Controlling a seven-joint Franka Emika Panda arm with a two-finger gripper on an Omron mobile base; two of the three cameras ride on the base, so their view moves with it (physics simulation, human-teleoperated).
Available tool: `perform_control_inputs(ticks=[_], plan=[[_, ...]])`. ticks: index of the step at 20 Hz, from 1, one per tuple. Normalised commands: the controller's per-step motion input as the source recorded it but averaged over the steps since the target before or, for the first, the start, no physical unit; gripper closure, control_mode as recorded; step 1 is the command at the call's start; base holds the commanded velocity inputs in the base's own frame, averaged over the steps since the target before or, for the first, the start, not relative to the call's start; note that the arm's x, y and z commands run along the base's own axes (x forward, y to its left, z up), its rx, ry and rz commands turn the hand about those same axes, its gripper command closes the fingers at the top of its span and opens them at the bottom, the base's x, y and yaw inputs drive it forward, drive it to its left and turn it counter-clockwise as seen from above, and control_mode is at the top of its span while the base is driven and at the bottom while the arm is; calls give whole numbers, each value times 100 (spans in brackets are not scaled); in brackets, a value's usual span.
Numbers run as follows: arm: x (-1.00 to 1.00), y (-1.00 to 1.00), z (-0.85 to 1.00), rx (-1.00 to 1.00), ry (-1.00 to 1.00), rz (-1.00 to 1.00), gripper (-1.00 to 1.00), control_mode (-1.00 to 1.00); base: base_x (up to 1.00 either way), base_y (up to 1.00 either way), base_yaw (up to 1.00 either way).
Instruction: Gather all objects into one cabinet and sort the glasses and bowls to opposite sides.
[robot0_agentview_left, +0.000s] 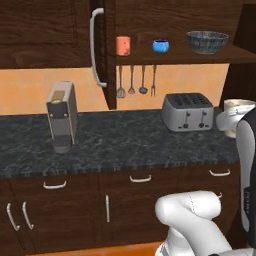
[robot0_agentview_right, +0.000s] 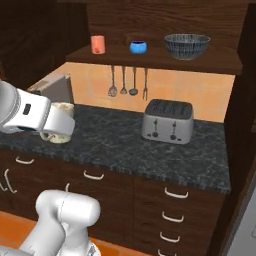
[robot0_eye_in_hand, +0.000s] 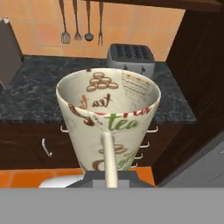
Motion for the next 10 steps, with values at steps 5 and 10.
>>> perform_control_inputs(ticks=[5,10], plan=[[0,0,0,0,0,0,100,100,60,0,-5],[0,0,0,0,0,0,100,100,45,2,-18]])
